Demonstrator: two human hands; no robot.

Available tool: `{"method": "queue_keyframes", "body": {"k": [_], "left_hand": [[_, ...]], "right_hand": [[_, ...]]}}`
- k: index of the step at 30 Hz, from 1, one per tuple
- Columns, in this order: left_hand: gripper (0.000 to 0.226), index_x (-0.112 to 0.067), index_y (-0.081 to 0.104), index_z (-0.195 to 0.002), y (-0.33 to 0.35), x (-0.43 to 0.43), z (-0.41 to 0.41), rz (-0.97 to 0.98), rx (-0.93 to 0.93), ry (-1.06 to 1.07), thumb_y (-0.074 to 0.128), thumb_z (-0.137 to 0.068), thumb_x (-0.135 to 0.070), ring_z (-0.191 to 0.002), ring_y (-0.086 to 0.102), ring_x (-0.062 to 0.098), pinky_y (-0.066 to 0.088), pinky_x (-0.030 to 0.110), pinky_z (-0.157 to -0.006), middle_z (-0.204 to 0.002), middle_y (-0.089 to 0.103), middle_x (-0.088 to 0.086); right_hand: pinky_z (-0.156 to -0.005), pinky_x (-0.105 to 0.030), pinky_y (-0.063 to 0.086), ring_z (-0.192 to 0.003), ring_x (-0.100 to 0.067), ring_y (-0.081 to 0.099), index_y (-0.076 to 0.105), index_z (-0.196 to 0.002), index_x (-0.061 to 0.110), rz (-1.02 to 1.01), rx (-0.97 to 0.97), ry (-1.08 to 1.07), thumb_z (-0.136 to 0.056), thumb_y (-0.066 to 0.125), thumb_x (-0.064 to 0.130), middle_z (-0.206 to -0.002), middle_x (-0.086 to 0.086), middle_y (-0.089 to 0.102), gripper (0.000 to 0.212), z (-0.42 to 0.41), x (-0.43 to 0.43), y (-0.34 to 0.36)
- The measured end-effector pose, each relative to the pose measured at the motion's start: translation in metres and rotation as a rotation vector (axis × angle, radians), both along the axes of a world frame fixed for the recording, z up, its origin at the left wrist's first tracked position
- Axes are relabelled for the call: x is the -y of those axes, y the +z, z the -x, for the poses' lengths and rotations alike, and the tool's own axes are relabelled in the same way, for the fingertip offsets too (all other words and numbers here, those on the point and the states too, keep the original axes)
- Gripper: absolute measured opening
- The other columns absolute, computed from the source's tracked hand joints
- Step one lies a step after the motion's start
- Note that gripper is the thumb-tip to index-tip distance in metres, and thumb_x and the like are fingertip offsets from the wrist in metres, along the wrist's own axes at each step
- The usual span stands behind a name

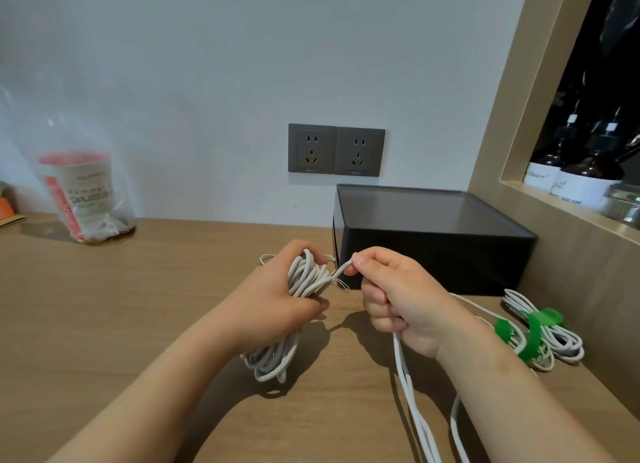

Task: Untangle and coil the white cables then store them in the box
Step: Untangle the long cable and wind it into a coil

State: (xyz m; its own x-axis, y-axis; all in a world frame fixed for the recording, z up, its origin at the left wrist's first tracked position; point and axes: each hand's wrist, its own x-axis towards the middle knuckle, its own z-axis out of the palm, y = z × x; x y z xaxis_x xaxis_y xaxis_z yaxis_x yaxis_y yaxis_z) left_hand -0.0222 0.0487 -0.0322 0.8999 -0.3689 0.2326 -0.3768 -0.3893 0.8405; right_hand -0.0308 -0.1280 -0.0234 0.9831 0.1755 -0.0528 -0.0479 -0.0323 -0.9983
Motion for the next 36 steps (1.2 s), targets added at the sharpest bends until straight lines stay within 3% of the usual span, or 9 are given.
{"method": "queue_keyframes", "body": {"k": [4, 9, 12, 16, 24, 27, 30, 32, 36], "left_hand": [[0.029, -0.030, 0.049, -0.099, 0.000, 0.002, -0.001, -0.006, 0.016, 0.005, 0.067, -0.083, -0.013, -0.055, 0.051, -0.004, 0.041, 0.013, -0.053, -0.076, 0.053, -0.007], [0.024, -0.029, 0.048, -0.095, -0.002, 0.003, -0.002, -0.053, 0.022, 0.002, 0.065, -0.084, -0.016, -0.056, 0.049, -0.002, 0.042, 0.018, -0.057, -0.075, 0.052, -0.007], [0.024, -0.030, 0.049, -0.093, -0.002, -0.001, -0.003, -0.006, 0.034, 0.066, 0.066, -0.083, -0.015, -0.062, 0.050, 0.007, 0.044, 0.024, -0.059, -0.076, 0.054, -0.002], [0.025, -0.032, 0.049, -0.085, -0.001, -0.005, -0.005, 0.039, 0.128, 0.204, 0.067, -0.082, -0.014, -0.058, 0.049, 0.003, 0.044, 0.017, -0.056, -0.070, 0.055, -0.008], [0.028, -0.030, 0.046, -0.085, -0.001, -0.008, -0.011, 0.270, 0.260, 0.513, 0.068, -0.082, -0.013, -0.063, 0.049, 0.012, 0.040, 0.028, -0.058, -0.071, 0.053, -0.006], [0.031, -0.030, 0.045, -0.083, 0.001, -0.015, -0.016, 0.437, 0.268, 0.640, 0.069, -0.082, -0.011, -0.065, 0.049, 0.014, 0.041, 0.030, -0.062, -0.073, 0.052, -0.005], [0.030, -0.026, 0.044, -0.083, 0.004, -0.024, -0.021, 0.639, 0.157, 0.683, 0.067, -0.083, -0.008, -0.063, 0.047, 0.015, 0.040, 0.031, -0.063, -0.074, 0.049, -0.001], [0.026, -0.021, 0.045, -0.083, 0.002, -0.025, -0.022, 0.689, 0.042, 0.645, 0.066, -0.083, -0.004, -0.060, 0.046, 0.016, 0.039, 0.030, -0.064, -0.071, 0.048, 0.003], [0.024, -0.019, 0.048, -0.083, -0.004, -0.014, -0.020, 0.632, -0.103, 0.501, 0.066, -0.083, -0.004, -0.059, 0.047, 0.018, 0.041, 0.031, -0.060, -0.073, 0.049, 0.006]], "right_hand": [[-0.039, -0.017, 0.027, -0.042, -0.007, 0.033, 0.064, -0.085, 0.012, 0.096, 0.107, -0.080, -0.095, 0.050, 0.025, -0.051, 0.002, 0.043, 0.021, 0.000, -0.003, -0.002], [-0.051, -0.011, 0.039, -0.063, -0.003, 0.052, 0.055, -0.068, 0.028, 0.673, 0.601, -0.333, -0.081, 0.063, 0.043, -0.059, 0.010, 0.053, 0.021, -0.003, 0.003, -0.004], [-0.055, -0.022, 0.042, -0.060, -0.009, 0.051, 0.054, -0.067, 0.024, 0.749, 0.586, -0.339, -0.076, 0.062, 0.050, -0.059, 0.008, 0.051, 0.029, -0.004, 0.007, -0.001], [-0.052, -0.017, 0.036, -0.055, -0.007, 0.046, 0.059, -0.070, 0.016, 0.802, 0.463, -0.263, -0.081, 0.062, 0.047, -0.058, 0.004, 0.050, 0.033, -0.006, 0.014, 0.002], [-0.050, -0.019, 0.039, -0.055, -0.007, 0.048, 0.061, -0.074, 0.017, 0.699, 0.352, -0.216, -0.088, 0.058, 0.039, -0.060, 0.003, 0.050, 0.026, -0.007, 0.018, 0.001], [-0.046, -0.017, 0.043, -0.047, -0.007, 0.052, 0.060, -0.079, 0.016, 0.694, 0.289, -0.206, -0.091, 0.054, 0.034, -0.060, 0.002, 0.052, 0.022, -0.007, 0.021, 0.001], [-0.047, -0.023, 0.049, -0.040, -0.009, 0.048, 0.061, -0.086, 0.011, 0.350, 0.159, -0.148, -0.093, 0.053, 0.024, -0.054, 0.000, 0.049, 0.017, -0.006, 0.018, 0.003], [-0.042, -0.022, 0.044, -0.039, -0.009, 0.044, 0.061, -0.094, 0.011, 0.161, 0.090, -0.109, -0.094, 0.052, 0.018, -0.057, -0.002, 0.049, 0.012, -0.005, 0.015, 0.006], [-0.038, -0.021, 0.038, -0.040, -0.009, 0.040, 0.056, -0.106, 0.020, 0.179, 0.103, -0.168, -0.098, 0.045, 0.015, -0.065, -0.006, 0.052, 0.015, -0.007, 0.011, 0.003]]}}
